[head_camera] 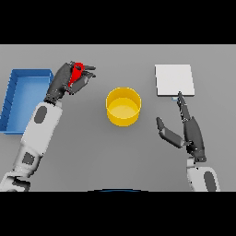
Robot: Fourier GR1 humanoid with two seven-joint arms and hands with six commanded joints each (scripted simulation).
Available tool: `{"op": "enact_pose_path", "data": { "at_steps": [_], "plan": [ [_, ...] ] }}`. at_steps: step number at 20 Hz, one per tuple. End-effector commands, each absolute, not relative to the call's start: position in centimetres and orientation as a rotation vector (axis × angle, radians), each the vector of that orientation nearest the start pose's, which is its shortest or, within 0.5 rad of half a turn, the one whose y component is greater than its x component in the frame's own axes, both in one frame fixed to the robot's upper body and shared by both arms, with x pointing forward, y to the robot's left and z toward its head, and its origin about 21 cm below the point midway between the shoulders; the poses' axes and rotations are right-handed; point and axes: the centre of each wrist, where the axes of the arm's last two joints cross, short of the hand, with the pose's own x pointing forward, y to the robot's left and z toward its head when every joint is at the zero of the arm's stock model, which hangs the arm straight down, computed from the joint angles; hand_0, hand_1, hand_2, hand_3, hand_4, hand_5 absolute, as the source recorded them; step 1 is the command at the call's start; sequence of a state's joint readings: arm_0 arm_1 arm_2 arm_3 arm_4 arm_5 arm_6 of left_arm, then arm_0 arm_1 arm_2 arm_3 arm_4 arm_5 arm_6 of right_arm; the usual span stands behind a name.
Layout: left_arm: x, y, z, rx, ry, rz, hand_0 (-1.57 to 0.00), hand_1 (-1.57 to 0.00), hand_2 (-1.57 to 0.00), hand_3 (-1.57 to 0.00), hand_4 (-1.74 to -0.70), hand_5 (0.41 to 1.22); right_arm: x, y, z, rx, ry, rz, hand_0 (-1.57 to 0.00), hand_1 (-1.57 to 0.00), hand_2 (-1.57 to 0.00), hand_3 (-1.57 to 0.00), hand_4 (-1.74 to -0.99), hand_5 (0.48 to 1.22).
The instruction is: Pick up the red beaker and tilt it to pour out 1 green nut into yellow bowl. Pick up the yellow bowl and place it on the metallic measuring scale.
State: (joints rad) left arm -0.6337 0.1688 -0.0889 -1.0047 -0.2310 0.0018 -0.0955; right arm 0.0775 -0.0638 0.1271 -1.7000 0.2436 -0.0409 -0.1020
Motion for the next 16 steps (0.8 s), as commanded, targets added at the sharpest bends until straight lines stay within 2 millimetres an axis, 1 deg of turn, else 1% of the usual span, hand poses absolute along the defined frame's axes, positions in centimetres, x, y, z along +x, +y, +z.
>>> {"op": "enact_pose_path", "data": {
  "at_steps": [1, 3, 7, 8, 10, 11, 12, 13, 14, 16],
  "plan": [
    [39.2, 18.9, 5.8, 0.22, -1.666, -0.659, -1.57, -1.57, -1.57, -1.56, -1.74, 1.12, 23.0, -21.8, 1.5, -0.18, -1.722, 0.289, 0.0, 0.0, 0.0, 0.0, -1.194, 0.658],
    [39.5, 18.3, 6.8, 0.304, -1.631, -0.813, -1.57, -1.57, -1.57, -1.57, -1.74, 1.125, 22.6, -21.9, 1.3, -0.184, -1.723, 0.292, 0.0, 0.0, 0.0, 0.0, -1.186, 0.66],
    [39.9, 16.0, 8.7, 0.421, -1.595, -1.088, -1.57, -1.57, -1.57, -1.57, -1.74, 1.139, 23.3, -21.7, 1.7, -0.171, -1.717, 0.294, 0.0, 0.0, 0.0, 0.0, -1.178, 0.667],
    [39.9, 15.7, 8.9, 0.468, -1.561, -1.158, -1.57, -1.57, -1.57, -1.57, -1.74, 1.147, 22.9, -21.8, 1.5, -0.154, -1.724, 0.293, 0.0, 0.0, 0.0, 0.0, -1.182, 0.668],
    [39.9, 14.6, 9.6, 0.576, -1.527, -1.316, -1.57, -1.57, -1.57, -1.57, -1.74, 1.174, 23.1, -21.7, 1.5, -0.16, -1.707, 0.287, 0.0, 0.0, 0.0, 0.0, -1.183, 0.671],
    [40.0, 14.0, 9.6, 0.616, -1.504, -1.385, -1.57, -1.57, -1.57, -1.57, -1.74, 1.183, 22.9, -21.6, 1.8, -0.152, -1.721, 0.289, 0.0, 0.0, 0.0, 0.0, -1.183, 0.673],
    [39.9, 13.3, 9.6, 0.642, -1.478, -1.456, -1.57, -1.57, -1.57, -1.57, -1.74, 1.191, 22.7, -21.6, 1.7, -0.143, -1.717, 0.281, 0.0, 0.0, 0.0, 0.0, -1.182, 0.674],
    [40.2, 12.8, 9.8, 0.674, -1.443, -1.521, -1.57, -1.57, -1.57, -1.57, -1.74, 1.197, 22.8, -21.5, 1.7, -0.152, -1.712, 0.28, 0.0, 0.0, 0.0, 0.0, -1.187, 0.676],
    [40.4, 12.4, 9.8, 0.711, -1.399, -1.588, -1.57, -1.57, -1.57, -1.57, -1.69, 1.202, 22.5, -21.5, 1.6, -0.149, -1.711, 0.276, 0.0, 0.0, 0.0, 0.0, -1.191, 0.675],
    [40.5, 11.7, 10.5, 0.769, -1.352, -1.727, -1.57, -1.57, -1.57, -1.44, -1.7, 1.209, 22.5, -21.7, 1.6, -0.149, -1.704, 0.263, 0.0, 0.0, 0.0, 0.0, -1.191, 0.675]
  ]
}}
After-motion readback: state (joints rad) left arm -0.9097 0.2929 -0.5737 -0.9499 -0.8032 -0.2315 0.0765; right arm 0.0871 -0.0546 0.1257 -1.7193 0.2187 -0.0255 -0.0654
